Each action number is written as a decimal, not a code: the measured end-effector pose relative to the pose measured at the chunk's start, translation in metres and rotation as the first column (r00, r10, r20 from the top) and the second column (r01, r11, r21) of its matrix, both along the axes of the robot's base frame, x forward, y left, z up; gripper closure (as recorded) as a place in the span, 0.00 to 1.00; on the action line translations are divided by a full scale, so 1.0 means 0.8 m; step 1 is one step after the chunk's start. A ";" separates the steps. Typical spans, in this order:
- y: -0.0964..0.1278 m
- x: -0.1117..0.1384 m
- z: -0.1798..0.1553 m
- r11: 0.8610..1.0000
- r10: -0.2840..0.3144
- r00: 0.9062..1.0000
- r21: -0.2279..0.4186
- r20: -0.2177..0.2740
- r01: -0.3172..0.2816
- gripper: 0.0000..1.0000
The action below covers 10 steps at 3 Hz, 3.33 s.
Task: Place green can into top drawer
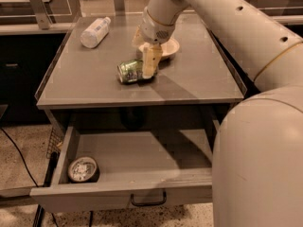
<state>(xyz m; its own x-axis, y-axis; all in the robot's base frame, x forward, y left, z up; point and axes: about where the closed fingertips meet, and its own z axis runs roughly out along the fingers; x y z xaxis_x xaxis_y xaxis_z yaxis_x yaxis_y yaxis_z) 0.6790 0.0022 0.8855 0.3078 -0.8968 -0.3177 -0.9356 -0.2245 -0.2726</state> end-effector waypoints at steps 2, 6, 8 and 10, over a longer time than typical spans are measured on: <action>-0.006 0.003 -0.039 0.999 -0.028 0.998 -0.020 -0.063 0.026 0.26; -0.008 -0.012 -0.046 0.999 -0.031 0.996 -0.025 -0.079 0.029 0.90; -0.050 -0.114 0.002 0.994 -0.094 0.995 0.059 -0.013 0.095 1.00; -0.070 -0.186 -0.004 0.989 -0.137 0.989 0.054 -0.058 0.140 1.00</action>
Offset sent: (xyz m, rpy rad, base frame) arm 0.0010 -0.0112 -0.0447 -0.0364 0.0999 -0.0433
